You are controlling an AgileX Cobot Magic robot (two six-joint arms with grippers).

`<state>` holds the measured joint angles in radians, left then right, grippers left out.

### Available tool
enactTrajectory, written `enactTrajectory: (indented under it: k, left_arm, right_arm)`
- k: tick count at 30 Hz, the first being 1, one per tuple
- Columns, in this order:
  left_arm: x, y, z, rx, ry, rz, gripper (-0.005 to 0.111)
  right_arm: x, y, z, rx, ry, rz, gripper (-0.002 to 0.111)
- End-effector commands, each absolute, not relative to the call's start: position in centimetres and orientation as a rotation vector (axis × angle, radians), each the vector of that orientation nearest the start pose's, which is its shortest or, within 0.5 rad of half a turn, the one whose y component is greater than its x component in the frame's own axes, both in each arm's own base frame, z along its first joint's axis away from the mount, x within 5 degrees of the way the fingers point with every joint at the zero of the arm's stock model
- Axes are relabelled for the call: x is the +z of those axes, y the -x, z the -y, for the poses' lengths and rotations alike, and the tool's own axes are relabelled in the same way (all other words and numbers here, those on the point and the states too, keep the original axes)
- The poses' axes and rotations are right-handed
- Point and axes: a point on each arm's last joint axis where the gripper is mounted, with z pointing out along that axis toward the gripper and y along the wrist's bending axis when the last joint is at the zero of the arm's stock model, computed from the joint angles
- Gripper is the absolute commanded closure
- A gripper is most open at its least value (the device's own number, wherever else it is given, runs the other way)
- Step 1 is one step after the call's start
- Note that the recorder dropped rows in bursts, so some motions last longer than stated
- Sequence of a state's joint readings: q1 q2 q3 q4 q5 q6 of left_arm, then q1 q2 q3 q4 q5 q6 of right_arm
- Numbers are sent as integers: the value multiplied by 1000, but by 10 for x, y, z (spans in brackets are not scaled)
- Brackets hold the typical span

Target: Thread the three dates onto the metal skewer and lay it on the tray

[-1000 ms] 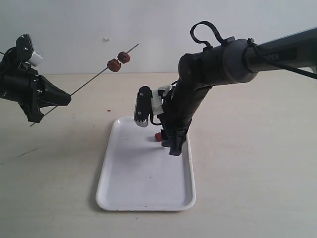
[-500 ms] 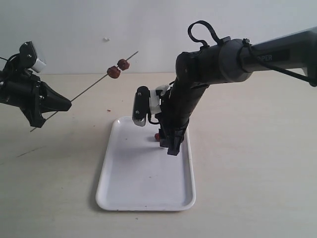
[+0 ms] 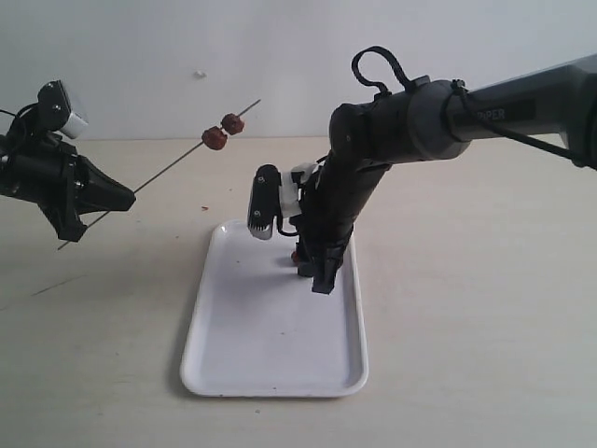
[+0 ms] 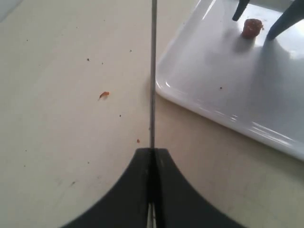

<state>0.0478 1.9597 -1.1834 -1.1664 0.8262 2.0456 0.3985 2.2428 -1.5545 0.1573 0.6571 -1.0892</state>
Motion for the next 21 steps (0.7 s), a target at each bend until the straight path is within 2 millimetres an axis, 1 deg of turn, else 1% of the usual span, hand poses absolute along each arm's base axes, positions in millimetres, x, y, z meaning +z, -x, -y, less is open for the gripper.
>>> enactTrajectory:
  k: [1,3,7,9,11,13,14,15,16,17,18,19,21]
  left_arm:
    - [169,-384,42,-480,-1278,-1942,107]
    - [169,-385,42,-479,-1278,-1942,107]
    - [169,-385,42,-479,-1278,-1942,107]
    - [169,-385,42,-479,-1278,-1942,107]
    - [169,-385,42,-479,-1278,-1942,107]
    - [169,-385,43,-481,-1273,-1942,107]
    - [169,-385,43,-485,-1269,-1941,107]
    - [169,-385,43,-485,-1266,-1941,107]
    - [169,-385,43,-485,-1266,-1941,107]
    - [169,-385,43,-485,-1266,-1941,107]
    - [169,-385,43,-486,-1265,-1941,107]
    - [170,-385,43,-487,-1262,-1940,107]
    - [171,-386,44,-502,-1232,-1941,107]
  right_arm:
    - [101,-416,-183,16,1761,-2210,62]
    - [104,-416,-183,13,1745,-2219,62]
    - [115,-414,-182,6,1729,-2230,55]
    - [120,-413,-182,19,1717,-2255,55]
    - [127,-413,-182,52,1679,-2325,55]
    - [137,-416,-184,77,1563,-2407,55]
    - [144,-420,-185,95,1420,-2484,55]
    - [148,-422,-186,107,1318,-2529,55]
    - [155,-426,-188,149,1061,-2629,55]
    - [158,-428,-189,175,901,-2679,55]
    - [164,-431,-190,220,648,-2744,55]
    - [167,-432,-190,236,577,-2765,55]
    - [169,-431,-190,249,502,-2807,55]
